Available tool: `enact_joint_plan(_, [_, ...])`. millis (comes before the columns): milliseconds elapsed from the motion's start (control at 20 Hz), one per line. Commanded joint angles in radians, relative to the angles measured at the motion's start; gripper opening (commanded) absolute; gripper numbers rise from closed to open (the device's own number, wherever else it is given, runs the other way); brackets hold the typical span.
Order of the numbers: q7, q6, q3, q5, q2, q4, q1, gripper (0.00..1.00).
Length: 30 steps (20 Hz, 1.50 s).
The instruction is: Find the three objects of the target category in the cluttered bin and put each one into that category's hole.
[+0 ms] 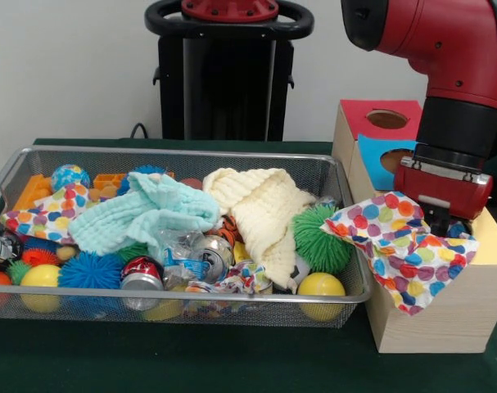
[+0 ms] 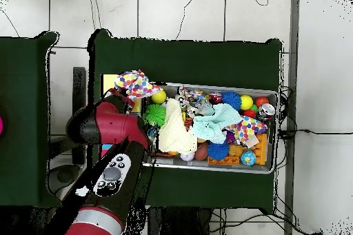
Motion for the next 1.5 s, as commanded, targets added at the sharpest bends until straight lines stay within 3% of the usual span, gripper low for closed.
enact_joint_plan(50, [0.024,0.177,0.149,-0.093,0.204,0.184,-0.042,0.00])
enact_joint_plan(950, [0.006,0.184,0.176,-0.099,0.194,0.192,-0.068,0.00])
enact_joint_plan(1000, [0.003,0.181,0.181,-0.102,0.192,0.194,-0.071,1.00])
enact_joint_plan(1350, [-0.008,0.165,0.242,-0.109,0.169,0.223,-0.131,1.00])
enact_joint_plan(1500, [-0.004,0.175,0.228,-0.122,0.173,0.212,-0.118,1.00])
